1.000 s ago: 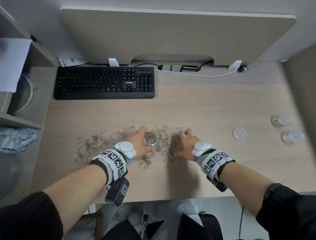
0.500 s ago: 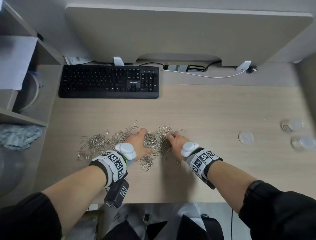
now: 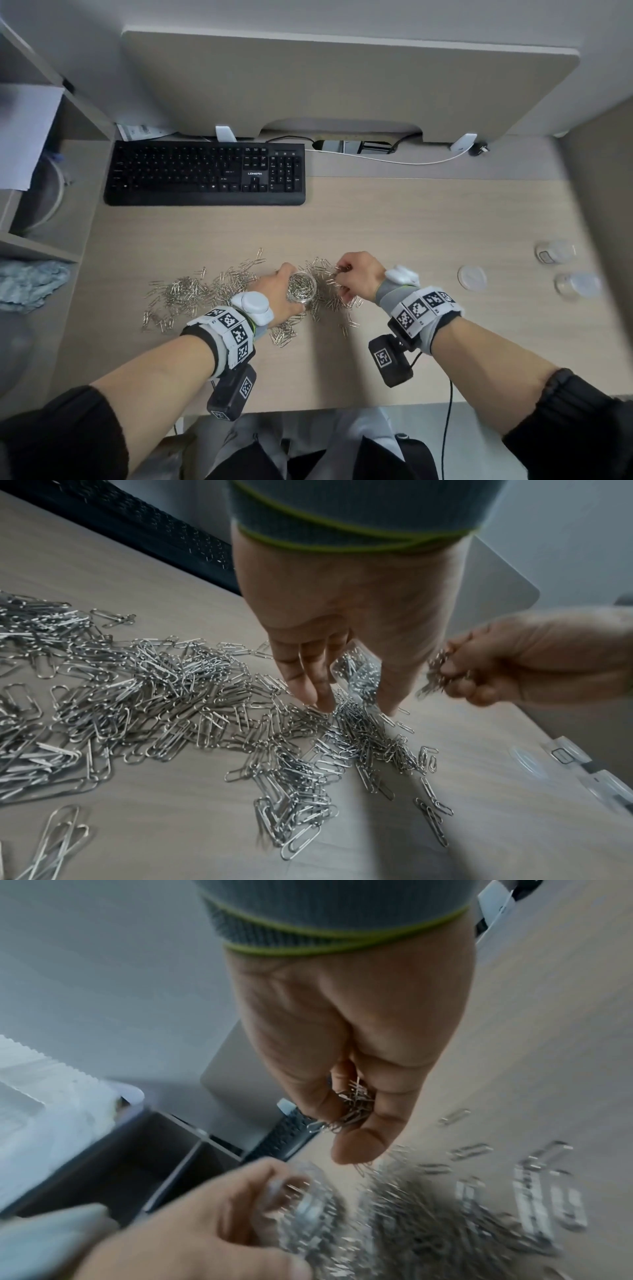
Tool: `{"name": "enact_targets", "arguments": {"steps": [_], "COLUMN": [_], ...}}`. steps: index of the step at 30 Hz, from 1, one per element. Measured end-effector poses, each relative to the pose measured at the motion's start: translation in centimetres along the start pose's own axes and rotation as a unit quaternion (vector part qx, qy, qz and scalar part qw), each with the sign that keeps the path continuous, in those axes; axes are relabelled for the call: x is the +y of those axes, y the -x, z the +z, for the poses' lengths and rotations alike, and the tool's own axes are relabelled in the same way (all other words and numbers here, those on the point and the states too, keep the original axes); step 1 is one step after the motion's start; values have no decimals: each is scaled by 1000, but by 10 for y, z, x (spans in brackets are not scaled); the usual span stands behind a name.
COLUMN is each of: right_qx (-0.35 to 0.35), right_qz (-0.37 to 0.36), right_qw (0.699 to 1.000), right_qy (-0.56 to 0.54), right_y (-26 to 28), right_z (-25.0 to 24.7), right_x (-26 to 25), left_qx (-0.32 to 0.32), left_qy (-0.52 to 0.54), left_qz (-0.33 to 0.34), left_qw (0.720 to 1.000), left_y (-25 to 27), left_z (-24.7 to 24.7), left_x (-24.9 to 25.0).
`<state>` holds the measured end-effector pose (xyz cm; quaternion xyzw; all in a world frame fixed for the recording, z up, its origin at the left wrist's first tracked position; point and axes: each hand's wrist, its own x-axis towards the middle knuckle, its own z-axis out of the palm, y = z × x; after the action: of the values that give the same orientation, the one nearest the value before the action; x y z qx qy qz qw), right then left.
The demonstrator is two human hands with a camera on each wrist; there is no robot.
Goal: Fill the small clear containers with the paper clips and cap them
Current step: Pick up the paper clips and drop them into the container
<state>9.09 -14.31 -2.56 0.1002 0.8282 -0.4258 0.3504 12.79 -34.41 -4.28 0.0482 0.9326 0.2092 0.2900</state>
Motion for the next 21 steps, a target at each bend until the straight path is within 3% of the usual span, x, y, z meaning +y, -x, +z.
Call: {"name": "enact_targets", "arguments": {"steps": [4,15,21], "right_qx": [-9,-6,-10], "right_qz": [-50,-134,-155], "right_qw": [998,967,975], "right_qy": [-40,218,161], "right_y": [14,23,23], "right_z": [-3,12,9], "right_x": [-27,-41,-43], "left_qx": [1,34,42], "left_qy": [19,34,62], "left_qz": [11,30,30], "left_qw": [1000,998,997], "left_y": [-1,1,0], "left_z": [0,-1,-5], "left_x": [5,20,22]}}
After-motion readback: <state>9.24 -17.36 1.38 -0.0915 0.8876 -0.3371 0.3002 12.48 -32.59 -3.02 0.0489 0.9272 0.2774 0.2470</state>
